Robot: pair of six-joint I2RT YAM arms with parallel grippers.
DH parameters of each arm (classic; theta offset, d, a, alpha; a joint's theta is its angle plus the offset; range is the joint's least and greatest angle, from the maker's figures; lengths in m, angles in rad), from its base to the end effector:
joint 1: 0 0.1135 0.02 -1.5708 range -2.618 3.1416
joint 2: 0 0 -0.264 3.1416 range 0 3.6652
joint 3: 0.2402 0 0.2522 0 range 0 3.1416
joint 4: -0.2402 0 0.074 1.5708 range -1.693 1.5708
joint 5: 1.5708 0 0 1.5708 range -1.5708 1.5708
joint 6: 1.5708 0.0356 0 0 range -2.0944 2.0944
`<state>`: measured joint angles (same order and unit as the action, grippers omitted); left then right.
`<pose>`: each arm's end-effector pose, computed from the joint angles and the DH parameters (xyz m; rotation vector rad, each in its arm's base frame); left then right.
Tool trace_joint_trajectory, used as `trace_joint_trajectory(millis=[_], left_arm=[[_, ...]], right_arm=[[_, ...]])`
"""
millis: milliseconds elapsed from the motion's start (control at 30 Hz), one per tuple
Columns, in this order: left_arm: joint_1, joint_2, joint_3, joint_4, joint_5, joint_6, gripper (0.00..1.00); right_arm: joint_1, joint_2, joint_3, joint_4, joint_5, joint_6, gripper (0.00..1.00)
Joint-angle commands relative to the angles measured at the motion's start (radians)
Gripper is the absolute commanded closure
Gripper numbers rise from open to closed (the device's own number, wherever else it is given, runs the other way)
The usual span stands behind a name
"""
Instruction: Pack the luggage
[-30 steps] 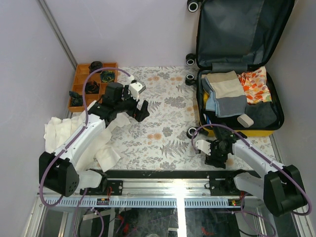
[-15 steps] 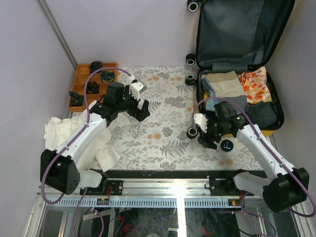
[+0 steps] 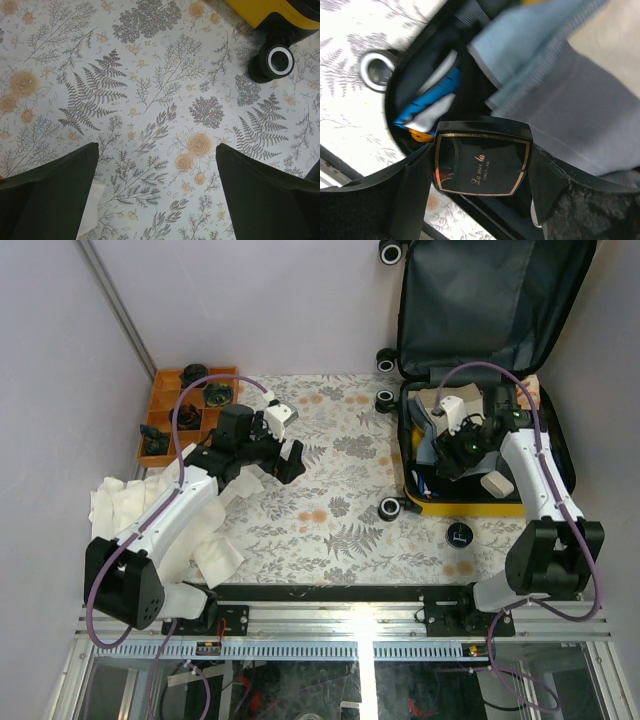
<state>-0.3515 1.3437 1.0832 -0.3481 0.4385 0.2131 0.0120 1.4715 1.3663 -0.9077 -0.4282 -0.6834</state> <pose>0.2763 -0.1174 0.3049 0.8398 1.9969 -0.5560 0.2999 0.0184 0.3199 -0.9852 2.2674 0.2737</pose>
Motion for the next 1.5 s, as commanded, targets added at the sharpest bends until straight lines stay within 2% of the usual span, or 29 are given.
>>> trace_joint_trajectory(millis=[0,200,233,333,400,467,600,767,800,900,1000,1200,1467], left_arm=[[0.006,0.008,0.033,0.063,0.008,-0.008,0.00],[0.006,0.015,0.041,0.057,0.007,0.002,0.00],[0.006,0.014,0.041,0.057,0.006,0.004,0.00],[0.006,0.010,0.041,0.052,-0.002,0.011,0.00],[0.006,0.006,0.039,0.052,-0.004,0.011,0.00],[0.006,0.001,0.033,0.054,-0.006,0.009,0.00],[0.006,0.000,0.024,0.061,0.007,-0.001,0.00],[0.006,-0.001,0.021,0.064,0.030,-0.006,0.00],[0.006,0.000,0.021,0.064,0.035,-0.006,0.00],[0.006,-0.003,0.023,0.064,0.044,-0.008,0.00],[0.006,-0.003,0.021,0.068,0.041,-0.013,0.00],[0.006,0.000,0.027,0.069,0.049,-0.015,0.00],[0.006,0.018,0.049,0.063,0.055,-0.018,0.00]], right_arm=[[-0.091,0.068,0.033,-0.036,0.065,-0.001,0.55],[-0.115,0.139,0.007,-0.020,0.153,0.007,0.54],[-0.115,0.143,-0.004,-0.014,0.172,0.008,0.49],[-0.121,0.133,-0.004,-0.024,0.185,0.013,0.21],[-0.127,0.099,0.017,-0.040,0.153,0.013,0.12],[-0.127,0.053,0.037,-0.066,0.099,-0.003,0.08],[-0.127,-0.059,-0.007,-0.122,-0.001,-0.068,0.06],[-0.125,-0.196,-0.133,-0.279,-0.078,-0.326,0.12],[-0.118,-0.211,-0.151,-0.319,-0.084,-0.379,0.13],[-0.075,-0.250,-0.209,-0.356,-0.050,-0.403,0.14],[-0.040,-0.325,-0.320,-0.312,-0.004,-0.441,0.14],[-0.027,-0.449,-0.602,-0.171,0.104,-0.630,0.13],[-0.023,-0.414,-0.755,0.112,0.192,-0.736,0.08]])
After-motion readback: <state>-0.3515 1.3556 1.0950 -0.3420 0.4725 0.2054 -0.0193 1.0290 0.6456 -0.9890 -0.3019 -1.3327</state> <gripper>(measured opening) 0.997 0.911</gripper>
